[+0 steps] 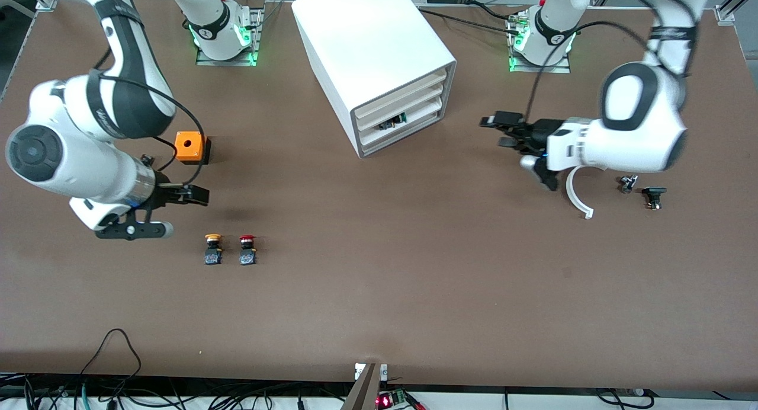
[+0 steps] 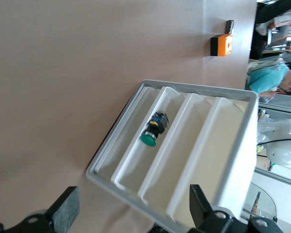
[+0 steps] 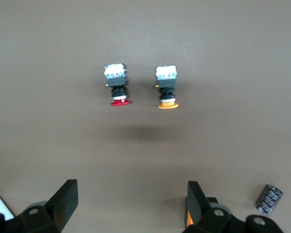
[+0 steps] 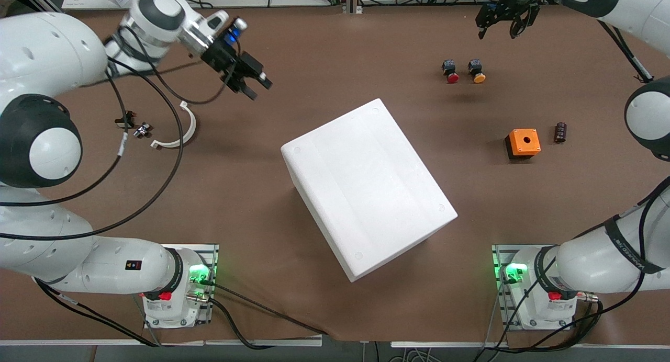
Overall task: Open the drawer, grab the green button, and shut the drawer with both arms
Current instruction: 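Reach the left gripper to the drawer handle while the right gripper advances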
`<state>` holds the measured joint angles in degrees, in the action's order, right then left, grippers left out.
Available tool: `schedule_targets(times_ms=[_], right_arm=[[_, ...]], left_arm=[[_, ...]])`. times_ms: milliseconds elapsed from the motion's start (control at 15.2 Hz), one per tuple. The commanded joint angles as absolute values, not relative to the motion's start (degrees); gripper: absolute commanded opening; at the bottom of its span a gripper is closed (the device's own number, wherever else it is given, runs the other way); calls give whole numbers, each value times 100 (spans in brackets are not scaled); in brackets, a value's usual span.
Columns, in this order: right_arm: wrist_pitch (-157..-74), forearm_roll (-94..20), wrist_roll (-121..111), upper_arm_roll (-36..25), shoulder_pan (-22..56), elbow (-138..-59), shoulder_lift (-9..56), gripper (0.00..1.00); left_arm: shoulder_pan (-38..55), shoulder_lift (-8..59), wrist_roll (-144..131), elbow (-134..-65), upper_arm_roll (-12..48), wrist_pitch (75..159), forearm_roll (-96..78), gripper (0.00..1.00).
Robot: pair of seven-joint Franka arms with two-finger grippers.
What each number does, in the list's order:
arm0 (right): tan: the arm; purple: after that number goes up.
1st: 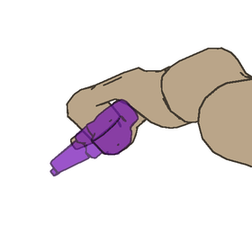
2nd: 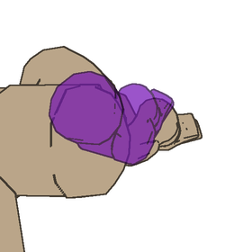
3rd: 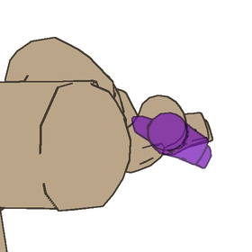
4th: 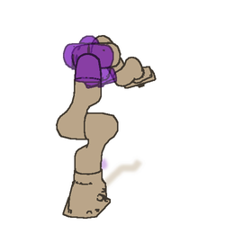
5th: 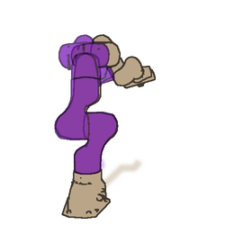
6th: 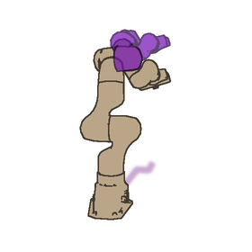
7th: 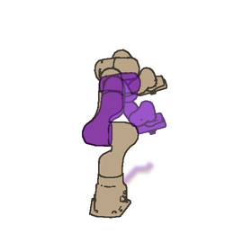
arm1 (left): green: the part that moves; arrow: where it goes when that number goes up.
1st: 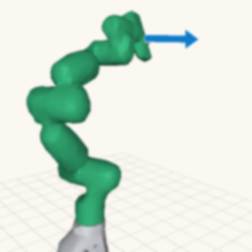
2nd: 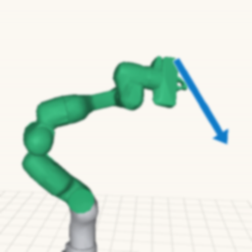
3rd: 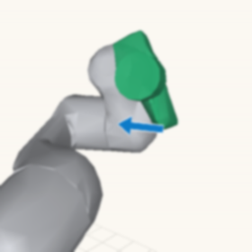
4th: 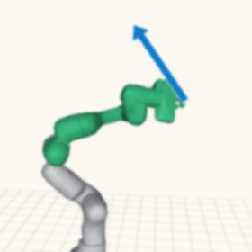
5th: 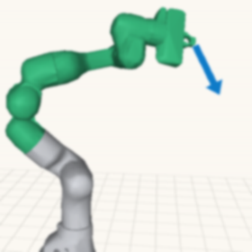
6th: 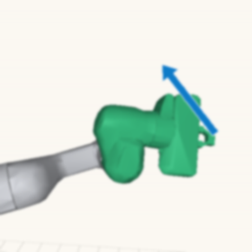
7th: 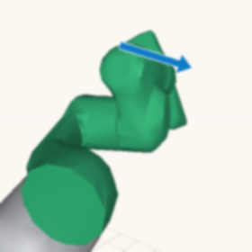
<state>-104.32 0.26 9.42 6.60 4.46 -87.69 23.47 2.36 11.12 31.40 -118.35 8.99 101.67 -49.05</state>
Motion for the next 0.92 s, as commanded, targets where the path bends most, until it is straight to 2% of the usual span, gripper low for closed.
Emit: schedule_targets(times_ms=[0,198,263,395,461,724,856], right_arm=[[-10485,-271,1159,659,544,-8675,2513,100],[-10485,-264,1967,659,781,-8657,2601,100],[-10485,-255,2073,659,904,-8649,2610,100],[-10485,-255,2284,659,967,-8570,2619,100],[-10485,-246,2407,659,1019,-8517,2663,100],[-10477,-263,2681,659,1143,-8367,2672,100],[-10468,-272,2873,668,1291,-8236,2663,100]], left_arm=[[211,1334,4346,-12392,1028,10661,-5412,99],[272,1906,5744,-12830,1151,10722,-6842,92],[272,2116,6096,-12893,1212,10697,-7055,84],[281,2241,6205,-12955,1230,10696,-7101,75],[299,2398,6249,-12964,1283,10679,-7110,66],[299,2514,6267,-13087,1459,10705,-7119,57],[308,2566,6267,-13157,1520,10714,-7154,57]])
